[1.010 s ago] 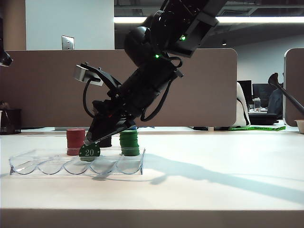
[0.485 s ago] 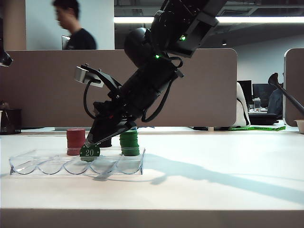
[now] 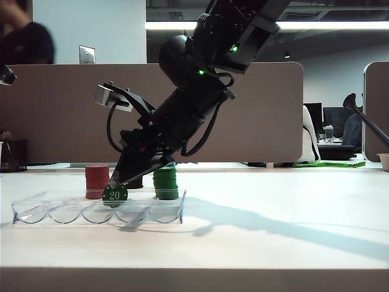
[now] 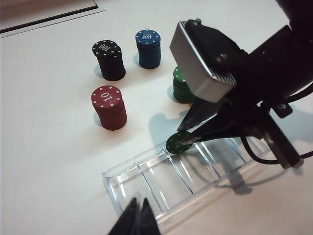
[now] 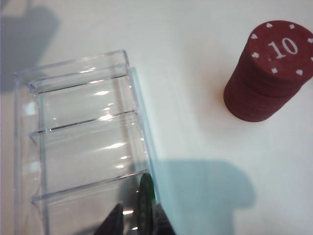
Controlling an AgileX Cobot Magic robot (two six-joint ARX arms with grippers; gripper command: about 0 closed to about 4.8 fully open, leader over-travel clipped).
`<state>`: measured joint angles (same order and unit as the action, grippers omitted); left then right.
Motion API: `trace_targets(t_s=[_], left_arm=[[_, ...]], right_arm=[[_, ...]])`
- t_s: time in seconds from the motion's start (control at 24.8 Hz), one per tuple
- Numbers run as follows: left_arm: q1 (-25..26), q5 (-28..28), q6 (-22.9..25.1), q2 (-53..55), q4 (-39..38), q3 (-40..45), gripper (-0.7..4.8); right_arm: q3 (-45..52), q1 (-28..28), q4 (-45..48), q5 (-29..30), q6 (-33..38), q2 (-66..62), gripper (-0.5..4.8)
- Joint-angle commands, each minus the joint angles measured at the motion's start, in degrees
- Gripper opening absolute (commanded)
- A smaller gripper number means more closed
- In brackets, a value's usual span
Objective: Pick up the chip in the box and place it on the pile of chips with the same color.
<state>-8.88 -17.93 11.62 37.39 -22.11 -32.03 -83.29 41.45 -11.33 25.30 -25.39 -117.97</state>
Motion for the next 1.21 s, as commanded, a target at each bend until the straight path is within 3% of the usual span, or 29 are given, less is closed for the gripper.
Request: trace_targets(t_s=[0.04, 0.16, 0.48, 1.21], left_arm=[[0.13, -0.28, 0.22, -0.09, 0.35, -0.17, -0.06], [0.13, -0.28, 0.22, -0.09, 0.35, -0.17, -0.06], [0.13, -0.28, 0.22, -0.09, 0.35, -0.17, -0.06], [0.13, -0.31, 0.20, -0.09, 0.37, -0.17, -0.06]], right_arm=[[-0.15, 0.33, 0.94, 0.31, -0.13, 0.39, 0.84], [-0.17, 0.44, 0.90, 0.31, -0.13, 0.39, 0.43], [-0.17, 0.68, 0.92, 0.28, -0.13, 0.39, 0.07], [-0.17, 0.68, 1.14, 0.33, 0.39, 3.34, -0.01]])
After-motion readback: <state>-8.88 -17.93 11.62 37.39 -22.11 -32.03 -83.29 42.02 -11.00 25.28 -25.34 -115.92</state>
